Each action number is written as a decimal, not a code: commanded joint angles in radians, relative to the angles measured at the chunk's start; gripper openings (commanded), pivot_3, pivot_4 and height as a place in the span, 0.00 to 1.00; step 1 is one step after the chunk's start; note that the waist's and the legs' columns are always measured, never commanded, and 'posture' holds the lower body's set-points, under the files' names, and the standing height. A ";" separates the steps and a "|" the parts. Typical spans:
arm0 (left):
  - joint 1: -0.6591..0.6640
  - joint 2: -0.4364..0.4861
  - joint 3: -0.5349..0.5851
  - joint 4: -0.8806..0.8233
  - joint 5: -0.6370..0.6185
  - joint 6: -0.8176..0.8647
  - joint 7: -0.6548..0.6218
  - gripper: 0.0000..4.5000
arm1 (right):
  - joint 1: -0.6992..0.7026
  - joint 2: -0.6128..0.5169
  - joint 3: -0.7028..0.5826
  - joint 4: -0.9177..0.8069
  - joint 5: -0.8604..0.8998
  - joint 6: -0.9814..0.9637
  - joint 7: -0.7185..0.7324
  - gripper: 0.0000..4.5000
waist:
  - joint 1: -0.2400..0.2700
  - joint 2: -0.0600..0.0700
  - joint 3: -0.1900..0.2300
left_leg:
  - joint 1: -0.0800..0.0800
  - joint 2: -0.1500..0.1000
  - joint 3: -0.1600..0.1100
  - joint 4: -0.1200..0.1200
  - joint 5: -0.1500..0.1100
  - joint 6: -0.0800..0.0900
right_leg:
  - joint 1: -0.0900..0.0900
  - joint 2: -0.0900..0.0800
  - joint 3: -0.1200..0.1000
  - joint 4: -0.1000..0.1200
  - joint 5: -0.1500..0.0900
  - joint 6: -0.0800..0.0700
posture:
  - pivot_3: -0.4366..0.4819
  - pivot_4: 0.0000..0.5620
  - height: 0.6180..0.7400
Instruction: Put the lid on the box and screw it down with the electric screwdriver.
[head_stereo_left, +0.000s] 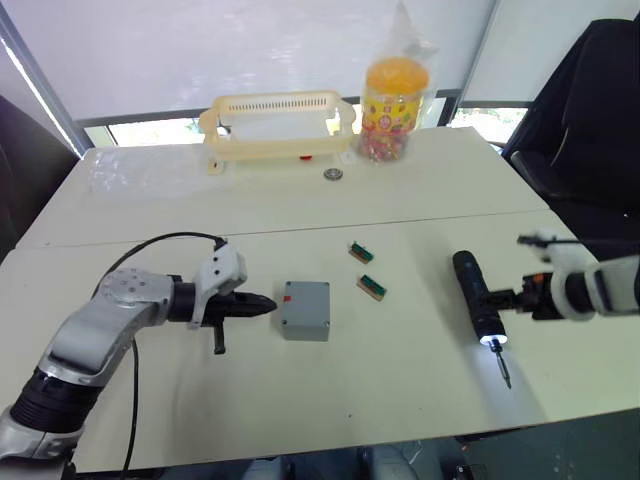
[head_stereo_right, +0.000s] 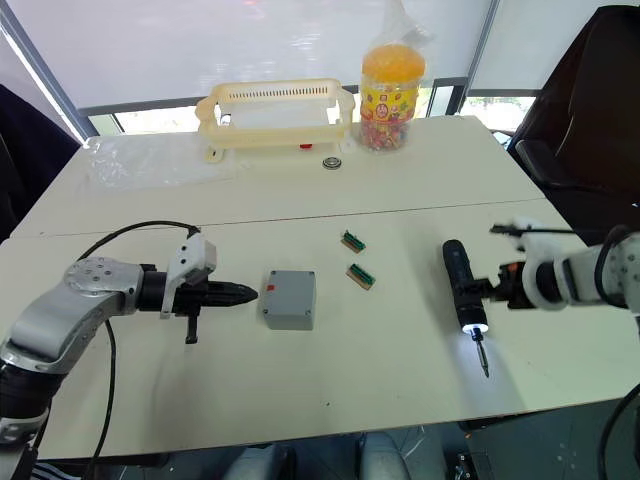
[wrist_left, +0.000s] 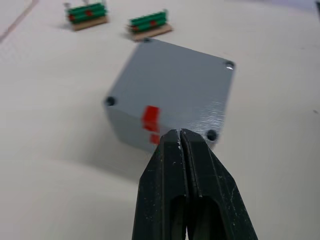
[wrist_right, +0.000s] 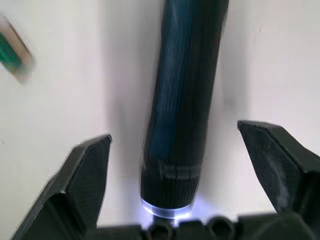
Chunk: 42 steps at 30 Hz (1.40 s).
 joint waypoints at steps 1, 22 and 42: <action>-0.001 -0.040 0.068 0.019 -0.017 0.022 0.083 0.00 | -0.045 0.039 -0.096 0.010 -0.004 -0.047 0.080 0.98 | 0.003 -0.001 0.000 | 0.000 0.000 -0.001 0.000 0.000 0.000 | 0.000 0.000 -0.001 0.000 0.000 0.000 | 0.48 0.27 1.00; 0.194 -0.189 0.065 -0.126 -0.031 0.154 0.336 0.00 | 0.340 0.559 0.232 -0.479 -0.423 -0.599 0.074 0.01 | 0.003 -0.002 -0.002 | 0.001 -0.001 -0.007 0.000 0.002 -0.003 | 0.001 -0.001 0.000 0.003 0.003 0.001 | 0.48 0.27 1.00; -0.083 -0.218 -0.135 0.279 0.098 -0.067 0.096 0.00 | 0.388 0.764 0.389 -0.542 -0.505 -0.514 0.081 0.01 | 0.003 -0.003 -0.002 | 0.002 -0.004 -0.007 0.000 0.003 -0.005 | 0.001 0.000 -0.001 0.005 0.003 0.000 | 0.48 0.27 1.00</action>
